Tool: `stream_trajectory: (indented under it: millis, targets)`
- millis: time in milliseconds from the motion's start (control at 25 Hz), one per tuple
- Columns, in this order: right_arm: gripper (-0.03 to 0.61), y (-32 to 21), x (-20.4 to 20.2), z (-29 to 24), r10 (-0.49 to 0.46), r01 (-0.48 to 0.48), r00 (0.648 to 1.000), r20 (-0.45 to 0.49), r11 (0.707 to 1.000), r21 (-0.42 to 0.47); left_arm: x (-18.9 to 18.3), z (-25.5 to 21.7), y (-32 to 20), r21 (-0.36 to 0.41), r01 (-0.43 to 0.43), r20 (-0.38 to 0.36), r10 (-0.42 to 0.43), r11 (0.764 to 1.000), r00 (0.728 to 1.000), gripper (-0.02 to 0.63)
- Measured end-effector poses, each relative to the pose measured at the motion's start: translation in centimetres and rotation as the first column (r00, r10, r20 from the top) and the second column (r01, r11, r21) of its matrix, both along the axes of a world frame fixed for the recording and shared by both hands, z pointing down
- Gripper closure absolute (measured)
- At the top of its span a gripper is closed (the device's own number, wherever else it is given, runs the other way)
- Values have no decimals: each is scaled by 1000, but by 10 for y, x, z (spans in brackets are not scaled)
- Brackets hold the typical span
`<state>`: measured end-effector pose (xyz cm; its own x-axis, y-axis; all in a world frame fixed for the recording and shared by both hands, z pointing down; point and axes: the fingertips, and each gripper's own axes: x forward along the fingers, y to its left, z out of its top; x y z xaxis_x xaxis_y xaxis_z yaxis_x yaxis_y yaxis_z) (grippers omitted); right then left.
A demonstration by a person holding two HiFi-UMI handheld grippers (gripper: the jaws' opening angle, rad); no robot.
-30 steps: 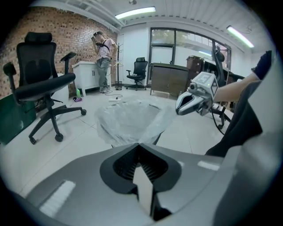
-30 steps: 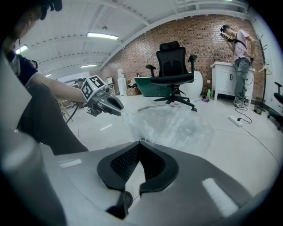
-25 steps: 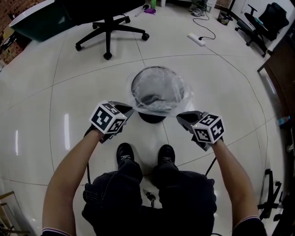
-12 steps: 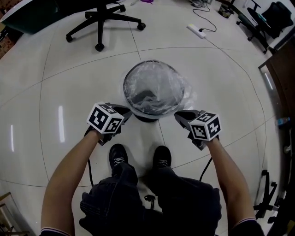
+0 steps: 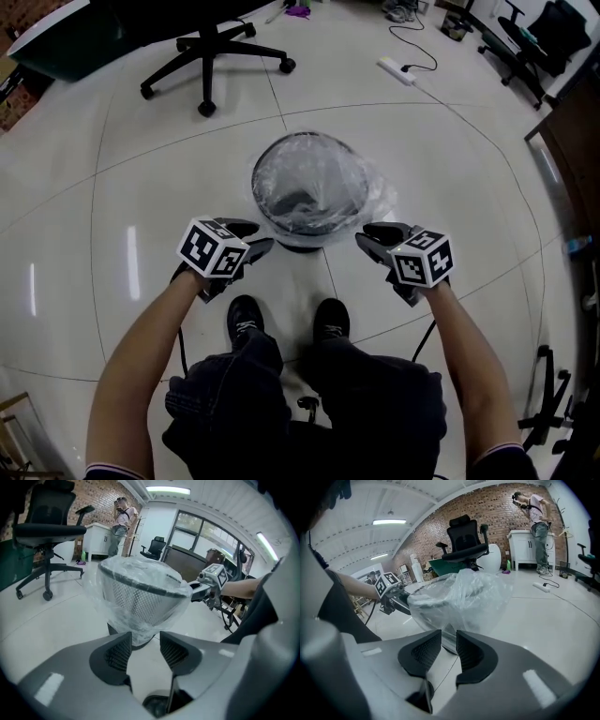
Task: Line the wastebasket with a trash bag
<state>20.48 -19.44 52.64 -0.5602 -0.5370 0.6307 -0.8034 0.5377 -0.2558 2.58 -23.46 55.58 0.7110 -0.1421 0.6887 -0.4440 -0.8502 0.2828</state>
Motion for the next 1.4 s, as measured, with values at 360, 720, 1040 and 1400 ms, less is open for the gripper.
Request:
stream_trajectory:
  millis: [360, 720, 1040, 1400]
  targets:
    - [467, 10, 10, -59, 33, -29, 999, -34, 994, 102, -22, -39, 4, 62, 47, -22, -46, 997, 999, 426]
    - [429, -65, 8, -84, 130, -103, 983, -129, 975, 196, -22, -68, -59, 155, 156, -56, -149, 975, 987, 428]
    - [575, -98, 12, -61, 118, -77, 958, -260, 983, 165, -21, -49, -78, 130, 117, -18, -115, 985, 993, 431]
    - [575, -117, 56, -76, 230, -207, 966, -116, 961, 181, -14, -30, -80, 127, 54, 27, -58, 990, 998, 434]
